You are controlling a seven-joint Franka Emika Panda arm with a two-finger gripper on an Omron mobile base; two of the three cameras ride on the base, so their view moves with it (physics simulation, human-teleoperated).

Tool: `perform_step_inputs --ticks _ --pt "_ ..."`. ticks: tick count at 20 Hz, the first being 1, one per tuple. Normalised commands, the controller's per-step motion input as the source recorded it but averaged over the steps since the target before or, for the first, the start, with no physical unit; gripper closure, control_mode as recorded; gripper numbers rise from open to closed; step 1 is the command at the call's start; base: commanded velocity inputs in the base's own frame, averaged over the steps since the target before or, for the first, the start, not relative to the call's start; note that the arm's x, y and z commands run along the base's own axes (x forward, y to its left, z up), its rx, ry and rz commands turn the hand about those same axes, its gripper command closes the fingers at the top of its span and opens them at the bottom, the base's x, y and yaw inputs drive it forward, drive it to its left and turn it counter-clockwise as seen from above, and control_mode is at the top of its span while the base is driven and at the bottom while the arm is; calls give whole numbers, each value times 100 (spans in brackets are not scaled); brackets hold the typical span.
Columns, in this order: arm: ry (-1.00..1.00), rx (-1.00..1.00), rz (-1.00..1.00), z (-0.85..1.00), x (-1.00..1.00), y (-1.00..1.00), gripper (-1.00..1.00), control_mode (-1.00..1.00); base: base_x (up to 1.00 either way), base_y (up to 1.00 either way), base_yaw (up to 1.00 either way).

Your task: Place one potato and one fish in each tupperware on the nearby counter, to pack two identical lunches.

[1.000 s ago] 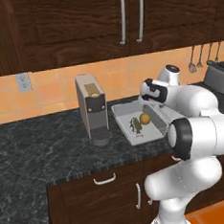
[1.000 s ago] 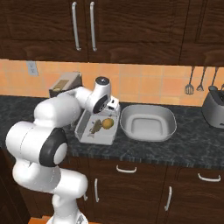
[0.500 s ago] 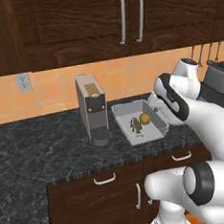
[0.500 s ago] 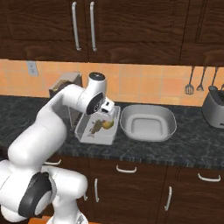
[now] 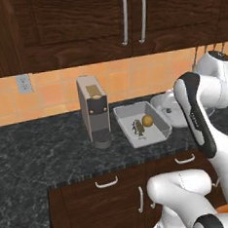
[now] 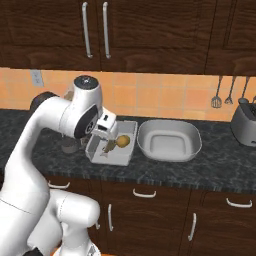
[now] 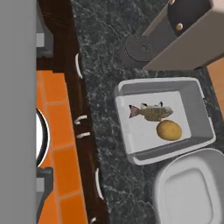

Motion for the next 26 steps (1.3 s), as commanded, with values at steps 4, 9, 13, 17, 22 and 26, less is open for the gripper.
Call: perform_step_inputs --ticks 4,9,13,17,22,26 --pt "-1 -4 3 100 -100 39 -100 -100 0 0 0" --pt "0 -6 8 94 -100 35 -100 -100 0 0 0" --pt "-12 -11 9 51 -100 21 -100 -100 0 0 0" --pt "-19 -3 6 30 -100 1 -100 -100 0 0 0" --pt "-7 0 1 24 -37 15 -100 -100 0 0 0" --pt "-2 -3 0 3 -6 11 -100 -100 0 0 0"
